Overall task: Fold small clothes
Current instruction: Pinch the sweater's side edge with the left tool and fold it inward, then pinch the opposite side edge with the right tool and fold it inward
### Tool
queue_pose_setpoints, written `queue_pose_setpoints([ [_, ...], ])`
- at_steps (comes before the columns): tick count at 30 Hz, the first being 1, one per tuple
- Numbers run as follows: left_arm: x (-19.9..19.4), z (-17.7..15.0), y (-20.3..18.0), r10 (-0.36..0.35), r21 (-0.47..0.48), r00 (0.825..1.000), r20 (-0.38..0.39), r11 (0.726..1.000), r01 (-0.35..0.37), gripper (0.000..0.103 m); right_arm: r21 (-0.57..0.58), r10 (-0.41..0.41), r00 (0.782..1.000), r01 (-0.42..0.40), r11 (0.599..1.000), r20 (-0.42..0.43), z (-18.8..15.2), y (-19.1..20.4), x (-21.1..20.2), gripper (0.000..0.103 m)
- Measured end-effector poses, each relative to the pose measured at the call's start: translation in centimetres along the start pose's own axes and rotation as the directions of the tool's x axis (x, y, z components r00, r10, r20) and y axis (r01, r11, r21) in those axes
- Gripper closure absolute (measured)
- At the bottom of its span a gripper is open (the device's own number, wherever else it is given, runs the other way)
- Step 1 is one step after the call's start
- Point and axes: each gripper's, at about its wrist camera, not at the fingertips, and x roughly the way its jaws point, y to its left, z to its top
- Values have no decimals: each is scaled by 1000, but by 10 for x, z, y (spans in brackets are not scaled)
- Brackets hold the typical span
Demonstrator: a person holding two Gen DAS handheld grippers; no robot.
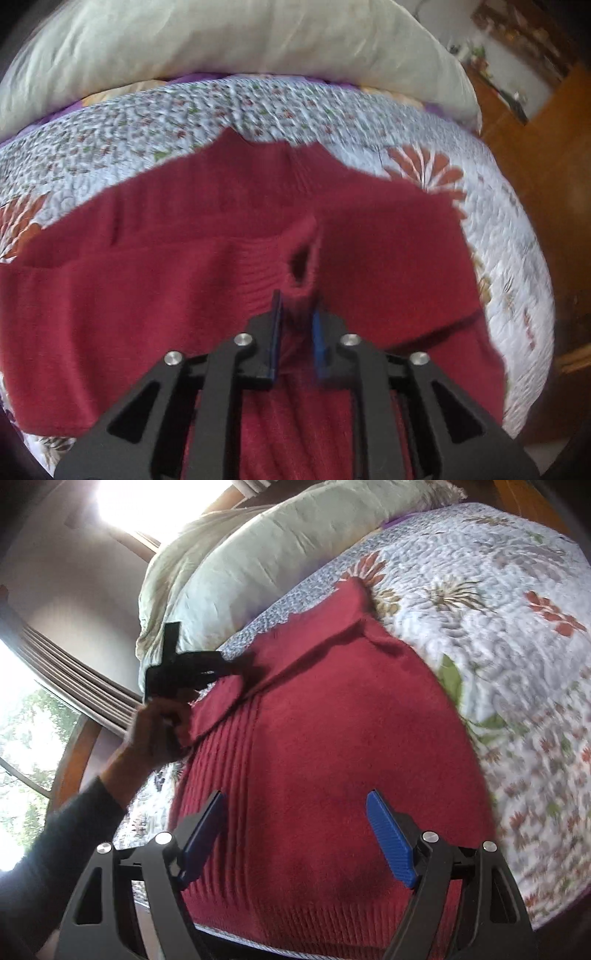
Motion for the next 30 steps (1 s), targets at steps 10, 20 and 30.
queue_pose_setpoints([
  [10,-81,-108,65,-211,-222,970,119,947,233,18,143,280,939,-255,956,-200,156,23,135,24],
  [20,-98,-233,65,-169,-217,976,135,956,196,13,162,126,925,-72,984,-359,205,37,294,42],
  [30,-92,-241,66,-184,-233,974,132,949,211,8,69,84,938,-65,996,-336,221,81,290,94],
])
